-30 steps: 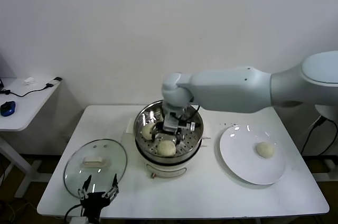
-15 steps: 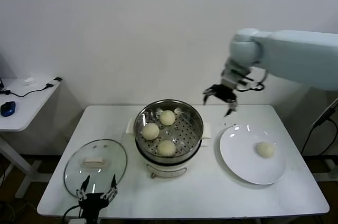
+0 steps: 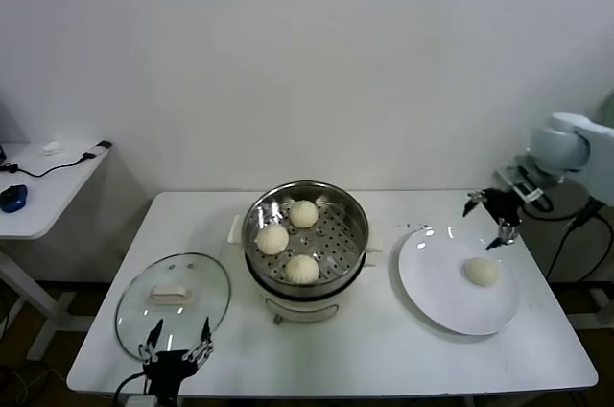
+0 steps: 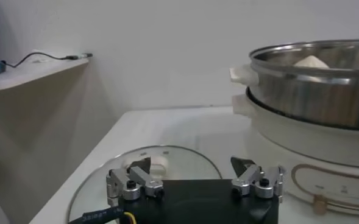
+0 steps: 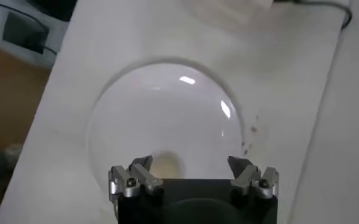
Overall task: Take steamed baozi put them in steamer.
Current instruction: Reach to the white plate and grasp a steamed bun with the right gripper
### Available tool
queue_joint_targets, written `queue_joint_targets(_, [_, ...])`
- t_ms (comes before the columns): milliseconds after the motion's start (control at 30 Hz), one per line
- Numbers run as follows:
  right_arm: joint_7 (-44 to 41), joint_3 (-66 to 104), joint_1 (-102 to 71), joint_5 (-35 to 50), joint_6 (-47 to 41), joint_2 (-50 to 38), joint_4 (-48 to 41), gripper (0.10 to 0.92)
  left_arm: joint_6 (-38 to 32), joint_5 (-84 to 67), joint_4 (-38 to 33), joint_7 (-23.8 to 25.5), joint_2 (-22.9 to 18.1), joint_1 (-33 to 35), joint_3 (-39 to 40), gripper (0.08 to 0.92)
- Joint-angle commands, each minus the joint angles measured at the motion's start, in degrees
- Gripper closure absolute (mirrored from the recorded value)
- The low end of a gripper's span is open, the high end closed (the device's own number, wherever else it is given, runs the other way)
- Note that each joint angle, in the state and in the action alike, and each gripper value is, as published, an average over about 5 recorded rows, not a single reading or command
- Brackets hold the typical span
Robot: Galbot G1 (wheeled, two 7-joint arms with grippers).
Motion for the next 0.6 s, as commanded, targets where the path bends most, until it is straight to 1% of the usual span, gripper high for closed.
queue_joint_targets(33, [1.17, 19.07, -23.45, -6.49, -5.18, -3.62, -9.68, 0.203, 0.23, 0.05, 0.73, 0.11, -0.15, -0.39, -0.15, 0.177])
queue_joint_targets(233, [2.43, 22.59, -27.87, -7.99, -5.5, 0.78, -14.64, 0.203, 0.72, 0.1, 1.67, 0.27, -0.46, -1.28, -0.3, 0.177])
queue_joint_targets(600, [5.62, 25.84, -31.9, -8.99, -7.16, 5.85, -18.99, 0.203, 1.19, 0.08, 2.28, 0.31, -0.6, -1.88, -0.55, 0.177])
